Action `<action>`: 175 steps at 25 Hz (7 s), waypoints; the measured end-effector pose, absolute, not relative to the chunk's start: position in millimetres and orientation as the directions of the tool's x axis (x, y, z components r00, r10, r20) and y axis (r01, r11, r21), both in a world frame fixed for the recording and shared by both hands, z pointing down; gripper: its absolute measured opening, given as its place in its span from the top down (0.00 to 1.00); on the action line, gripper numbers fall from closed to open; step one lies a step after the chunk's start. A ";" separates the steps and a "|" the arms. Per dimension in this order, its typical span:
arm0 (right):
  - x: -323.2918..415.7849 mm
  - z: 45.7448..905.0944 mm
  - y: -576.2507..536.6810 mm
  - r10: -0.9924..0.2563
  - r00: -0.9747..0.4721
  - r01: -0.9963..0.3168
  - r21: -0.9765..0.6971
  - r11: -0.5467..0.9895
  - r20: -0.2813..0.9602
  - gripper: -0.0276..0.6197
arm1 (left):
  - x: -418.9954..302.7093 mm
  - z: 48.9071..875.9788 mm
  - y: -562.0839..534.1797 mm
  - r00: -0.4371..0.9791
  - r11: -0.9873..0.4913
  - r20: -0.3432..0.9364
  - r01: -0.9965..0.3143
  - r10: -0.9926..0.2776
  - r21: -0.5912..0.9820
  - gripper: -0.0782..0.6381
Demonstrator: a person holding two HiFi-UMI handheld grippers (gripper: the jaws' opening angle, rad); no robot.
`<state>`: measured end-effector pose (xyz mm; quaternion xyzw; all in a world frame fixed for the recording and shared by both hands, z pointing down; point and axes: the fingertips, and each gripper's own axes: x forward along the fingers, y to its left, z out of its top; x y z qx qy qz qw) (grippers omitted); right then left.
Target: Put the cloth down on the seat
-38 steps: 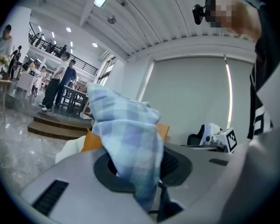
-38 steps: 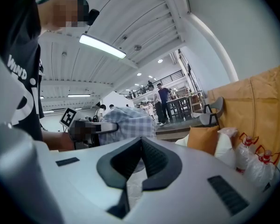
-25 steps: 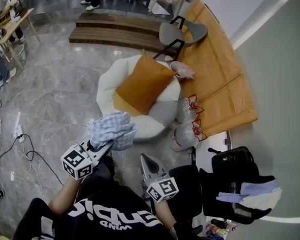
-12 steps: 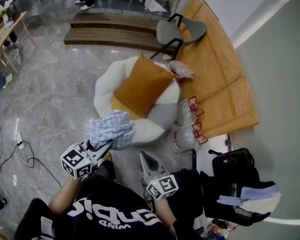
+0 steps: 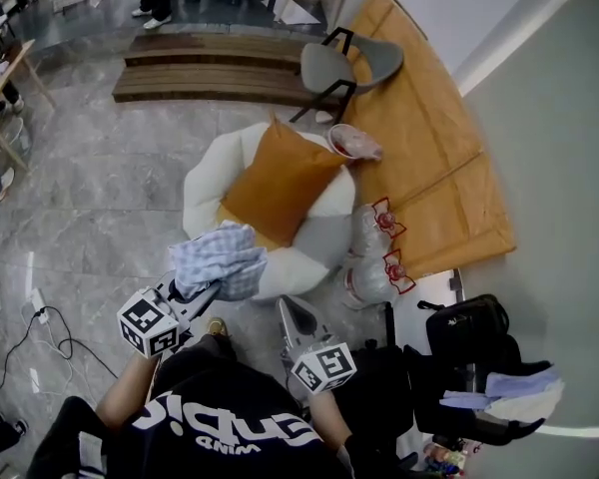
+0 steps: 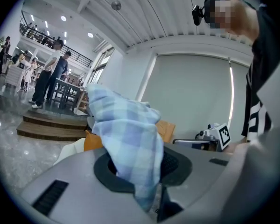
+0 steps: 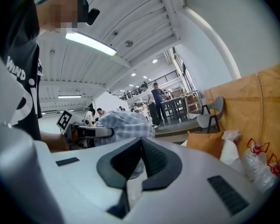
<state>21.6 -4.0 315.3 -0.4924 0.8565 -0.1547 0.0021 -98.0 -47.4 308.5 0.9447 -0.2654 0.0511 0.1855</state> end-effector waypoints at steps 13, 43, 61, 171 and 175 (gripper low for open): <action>22.5 310.9 -40.4 -0.880 -0.447 -0.880 -0.254 0.402 0.158 0.93 | -97.4 305.4 -91.3 0.891 -0.827 0.185 -0.454 -0.415 0.330 0.75; 146.4 352.1 -174.4 -0.832 -0.523 -0.831 -0.331 0.448 0.185 0.93 | 22.6 343.5 -224.8 0.849 -0.758 0.251 -0.527 -0.464 0.384 0.75; 171.0 415.3 -247.8 -0.799 -0.544 -0.822 -0.353 0.446 0.257 0.93 | 53.9 422.9 -290.7 0.840 -0.697 0.329 -0.542 -0.431 0.470 0.75; 148.6 781.8 -292.5 -0.703 -0.572 -0.786 -0.528 0.322 0.422 0.93 | 4.4 997.8 -342.0 0.494 -0.566 0.832 -0.773 -0.254 0.286 0.49; 144.3 759.1 -292.6 -0.698 -0.583 -0.782 -0.520 0.345 0.415 0.93 | 7.9 955.0 -347.0 0.519 -0.599 0.792 -0.759 -0.322 0.254 0.62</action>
